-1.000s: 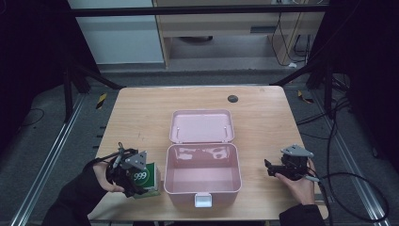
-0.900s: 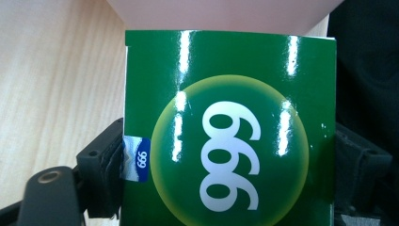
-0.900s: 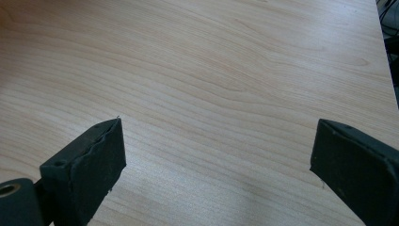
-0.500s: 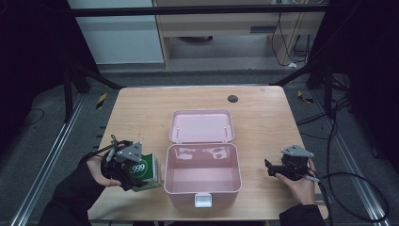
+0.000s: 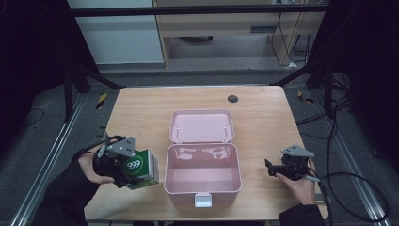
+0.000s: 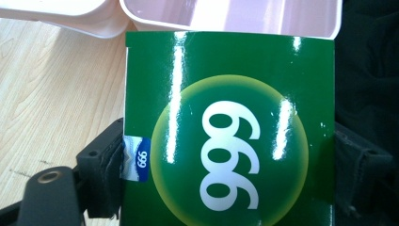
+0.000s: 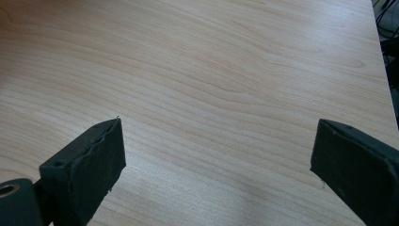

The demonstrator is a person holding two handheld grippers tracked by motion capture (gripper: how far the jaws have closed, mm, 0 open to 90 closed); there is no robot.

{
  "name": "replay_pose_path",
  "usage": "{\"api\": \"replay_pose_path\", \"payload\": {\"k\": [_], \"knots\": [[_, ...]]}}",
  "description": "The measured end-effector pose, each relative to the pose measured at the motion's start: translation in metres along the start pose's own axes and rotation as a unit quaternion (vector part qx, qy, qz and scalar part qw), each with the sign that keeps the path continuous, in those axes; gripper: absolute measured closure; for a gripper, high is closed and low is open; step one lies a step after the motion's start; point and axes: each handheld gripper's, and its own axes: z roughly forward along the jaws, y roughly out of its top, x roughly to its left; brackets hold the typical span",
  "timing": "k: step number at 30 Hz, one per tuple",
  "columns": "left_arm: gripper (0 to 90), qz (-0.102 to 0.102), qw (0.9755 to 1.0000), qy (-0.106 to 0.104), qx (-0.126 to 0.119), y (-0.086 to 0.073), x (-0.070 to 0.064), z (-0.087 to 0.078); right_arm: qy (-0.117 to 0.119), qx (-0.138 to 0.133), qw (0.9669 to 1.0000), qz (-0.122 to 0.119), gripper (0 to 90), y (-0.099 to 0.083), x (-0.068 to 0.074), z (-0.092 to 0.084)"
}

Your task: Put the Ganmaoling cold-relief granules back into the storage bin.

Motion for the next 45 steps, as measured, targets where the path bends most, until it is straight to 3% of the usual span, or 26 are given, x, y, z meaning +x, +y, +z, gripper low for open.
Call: {"api": "replay_pose_path", "payload": {"k": [18, 34, 45], "knots": [[14.9, 0.021, 0.9998, -0.001, 0.0, 0.026, -0.001, -0.022, 0.0, -0.002, 1.0, -0.001, 3.8, 0.0, -0.001, -0.001], [14.9, 0.044, 0.999, -0.004, 0.007, 0.056, -0.004, -0.024, -0.001, -0.003, 1.0, 0.0, 3.7, 0.0, -0.001, -0.001], [14.9, 0.056, 0.9984, -0.006, -0.002, 0.073, -0.004, -0.024, -0.001, -0.002, 1.0, -0.002, 3.8, -0.001, -0.002, -0.001]]}}
